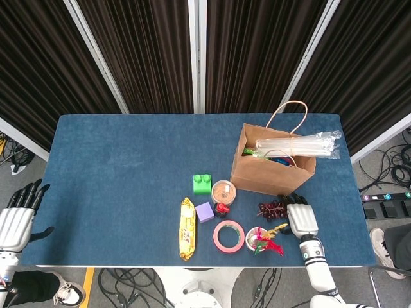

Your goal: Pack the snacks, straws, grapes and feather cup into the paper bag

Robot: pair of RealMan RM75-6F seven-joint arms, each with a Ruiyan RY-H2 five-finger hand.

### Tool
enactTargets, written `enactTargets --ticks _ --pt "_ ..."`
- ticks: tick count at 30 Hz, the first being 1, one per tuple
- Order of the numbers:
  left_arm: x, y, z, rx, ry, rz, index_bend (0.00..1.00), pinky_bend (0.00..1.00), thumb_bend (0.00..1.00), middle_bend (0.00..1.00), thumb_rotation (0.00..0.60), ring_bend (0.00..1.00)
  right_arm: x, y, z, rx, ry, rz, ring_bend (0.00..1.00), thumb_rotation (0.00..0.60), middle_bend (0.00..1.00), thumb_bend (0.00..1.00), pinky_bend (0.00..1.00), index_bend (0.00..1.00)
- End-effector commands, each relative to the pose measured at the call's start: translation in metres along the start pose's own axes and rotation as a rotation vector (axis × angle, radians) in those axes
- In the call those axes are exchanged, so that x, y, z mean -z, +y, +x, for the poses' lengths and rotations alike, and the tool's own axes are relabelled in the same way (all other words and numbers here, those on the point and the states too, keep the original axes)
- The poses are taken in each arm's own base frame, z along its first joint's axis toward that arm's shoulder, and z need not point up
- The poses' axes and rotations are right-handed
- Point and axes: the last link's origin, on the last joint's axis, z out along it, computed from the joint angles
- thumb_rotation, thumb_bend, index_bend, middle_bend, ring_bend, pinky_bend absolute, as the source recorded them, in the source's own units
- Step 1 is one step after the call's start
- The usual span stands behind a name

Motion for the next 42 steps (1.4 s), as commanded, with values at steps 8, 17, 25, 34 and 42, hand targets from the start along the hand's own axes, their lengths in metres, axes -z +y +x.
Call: enactTargets --ticks 8,17,25,34,42 --pt "-0.001 0.0 0.001 -0.001 0.001 -0.001 0.1 0.14 0.07 0.09 0.6 0.0 -0.004 -0.006 -0.001 -0.009 -0.007 -0.002 0.21 0.6 0.3 0.14 0.31 0.32" --pt "-0.001 0.0 0.0 0.005 -0.001 0.003 0.1 0.14 0.07 0.09 0.6 0.0 -0.005 -0.009 -0.004 0.016 -0.003 -0.001 0.34 0.6 0.41 0.3 0.51 0.46" --pt "-0.001 0.0 0.0 0.009 -0.001 0.005 0.1 0.14 0.07 0.09 0.6 0.0 -0.001 -0.009 -0.001 0.028 0.037 0.017 0.47 0.6 0.53 0.4 0.65 0.63" --pt "0.0 0.001 0.0 0.01 -0.001 0.005 0.1 0.14 0.07 0.09 0.6 0.0 0.003 -0.012 0.023 0.025 0.091 0.031 0.51 0.6 0.58 0.42 0.69 0.67" --pt "-0.001 0.001 0.0 0.017 -0.004 0.007 0.1 0.14 0.07 0.09 0.6 0.0 0.017 -0.037 0.09 0.037 0.208 0.075 0.51 0.6 0.58 0.42 0.69 0.68"
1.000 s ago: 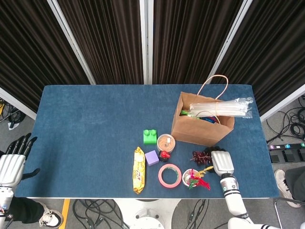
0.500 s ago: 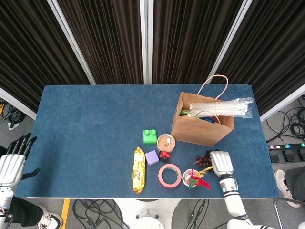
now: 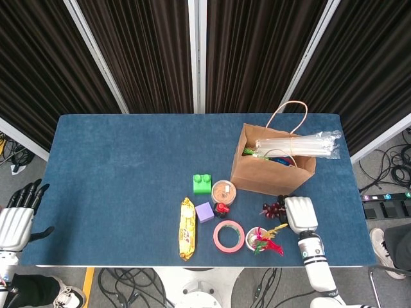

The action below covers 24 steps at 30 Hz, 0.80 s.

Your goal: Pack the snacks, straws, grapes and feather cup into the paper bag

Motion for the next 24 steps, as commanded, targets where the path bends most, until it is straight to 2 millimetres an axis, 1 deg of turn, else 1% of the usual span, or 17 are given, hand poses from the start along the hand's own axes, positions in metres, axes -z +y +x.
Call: enactTargets --ticks 1,5,8,11,14,19,20,24 --pt "0.0 0.001 -0.001 0.0 -0.002 -0.002 0.1 0.14 0.07 0.09 0.6 0.0 0.001 -0.016 0.053 0.033 0.098 0.029 0.51 0.6 0.58 0.42 0.69 0.68" --pt "-0.001 0.003 -0.001 0.0 -0.002 -0.008 0.1 0.14 0.07 0.09 0.6 0.0 0.004 -0.04 0.092 0.051 0.172 0.078 0.51 0.6 0.58 0.42 0.69 0.68" --pt "-0.002 0.004 -0.001 -0.001 -0.001 -0.012 0.1 0.14 0.07 0.09 0.6 0.0 0.005 -0.059 0.117 0.049 0.227 0.118 0.51 0.6 0.58 0.42 0.69 0.68" --pt "-0.002 0.006 0.001 -0.001 0.002 -0.013 0.1 0.14 0.09 0.09 0.6 0.0 0.005 -0.078 0.136 0.048 0.266 0.158 0.51 0.6 0.58 0.42 0.69 0.68" --pt "-0.002 0.006 0.001 -0.005 0.001 -0.015 0.1 0.14 0.09 0.09 0.6 0.0 0.006 -0.097 0.15 0.057 0.289 0.198 0.52 0.6 0.58 0.42 0.7 0.68" --pt "-0.003 0.007 0.002 -0.005 -0.001 -0.018 0.1 0.14 0.09 0.09 0.6 0.0 0.006 -0.127 0.166 0.06 0.297 0.248 0.52 0.6 0.59 0.42 0.7 0.69" --pt "-0.003 0.007 0.002 -0.006 -0.002 -0.019 0.1 0.14 0.09 0.09 0.6 0.0 0.006 -0.135 0.171 0.057 0.307 0.258 0.52 0.6 0.59 0.42 0.7 0.69" --pt "-0.003 0.007 0.002 -0.005 -0.004 -0.017 0.1 0.14 0.09 0.09 0.6 0.0 0.001 -0.153 0.189 0.079 0.38 0.266 0.52 0.6 0.59 0.42 0.7 0.69"
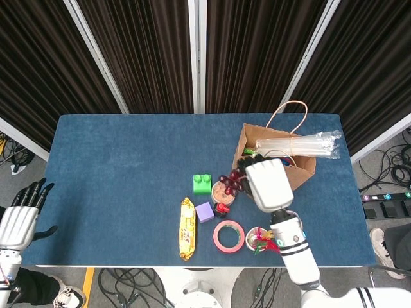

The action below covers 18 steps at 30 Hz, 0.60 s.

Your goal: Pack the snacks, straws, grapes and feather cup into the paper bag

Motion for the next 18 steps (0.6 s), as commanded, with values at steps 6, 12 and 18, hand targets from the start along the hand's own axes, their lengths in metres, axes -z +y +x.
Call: enactTargets --ticks 6,12,18 --pt "-0.001 -0.001 0.002 0.001 0.004 0.001 0.1 0.14 0.09 0.09 0.6 0.0 -0.034 -0.014 0.032 0.11 0.193 -0.039 0.52 0.6 0.59 0.42 0.7 0.69" --pt "-0.001 -0.002 0.002 0.003 0.001 0.007 0.1 0.14 0.09 0.09 0.6 0.0 -0.048 0.009 0.035 0.264 0.284 -0.106 0.52 0.6 0.59 0.43 0.7 0.69" --pt "-0.001 -0.002 0.0 0.001 -0.002 0.004 0.1 0.14 0.09 0.09 0.6 0.0 -0.056 0.038 0.03 0.371 0.301 -0.158 0.52 0.6 0.59 0.43 0.7 0.69"
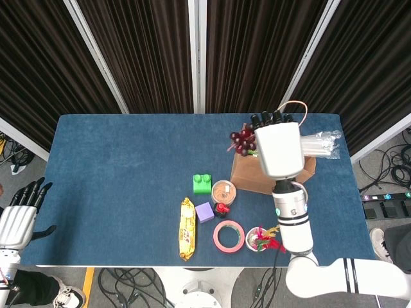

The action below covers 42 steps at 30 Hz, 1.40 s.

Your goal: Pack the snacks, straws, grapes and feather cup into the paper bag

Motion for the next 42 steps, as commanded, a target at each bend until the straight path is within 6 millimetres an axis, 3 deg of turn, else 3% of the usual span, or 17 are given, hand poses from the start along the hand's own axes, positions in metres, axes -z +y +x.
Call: enactTargets --ticks 1,11,20,25,31,35,42 --pt "0.0 0.0 0.0 -0.002 0.0 0.0 0.1 0.14 0.09 0.09 0.6 0.0 -0.004 0.014 -0.008 0.049 0.009 -0.019 0.52 0.6 0.59 0.43 0.7 0.69" --pt "0.0 -0.001 -0.001 -0.011 -0.004 0.005 0.1 0.14 0.09 0.09 0.6 0.0 -0.022 0.04 -0.032 0.091 -0.035 -0.077 0.52 0.6 0.58 0.43 0.7 0.69" --pt "0.0 -0.003 -0.003 -0.015 -0.013 0.011 0.1 0.14 0.09 0.09 0.6 0.0 -0.02 0.052 -0.057 0.095 -0.125 -0.101 0.52 0.6 0.58 0.41 0.7 0.69" --pt "0.0 -0.003 -0.005 -0.015 -0.018 0.012 0.1 0.14 0.09 0.09 0.6 0.0 -0.019 0.052 -0.063 0.084 -0.228 -0.096 0.48 0.6 0.53 0.29 0.65 0.65" --pt "0.0 -0.004 -0.004 -0.014 -0.015 0.014 0.1 0.14 0.09 0.09 0.6 0.0 -0.019 0.051 -0.061 0.062 -0.326 -0.074 0.27 0.6 0.41 0.02 0.41 0.43" --pt "0.001 -0.004 -0.003 -0.014 -0.012 0.013 0.1 0.14 0.09 0.09 0.6 0.0 -0.018 0.051 -0.058 0.037 -0.341 -0.064 0.22 0.6 0.38 0.0 0.35 0.37" --pt "0.001 -0.003 -0.003 -0.014 -0.012 0.011 0.1 0.14 0.09 0.09 0.6 0.0 -0.019 0.055 -0.052 0.029 -0.322 -0.076 0.21 0.6 0.37 0.0 0.35 0.35"
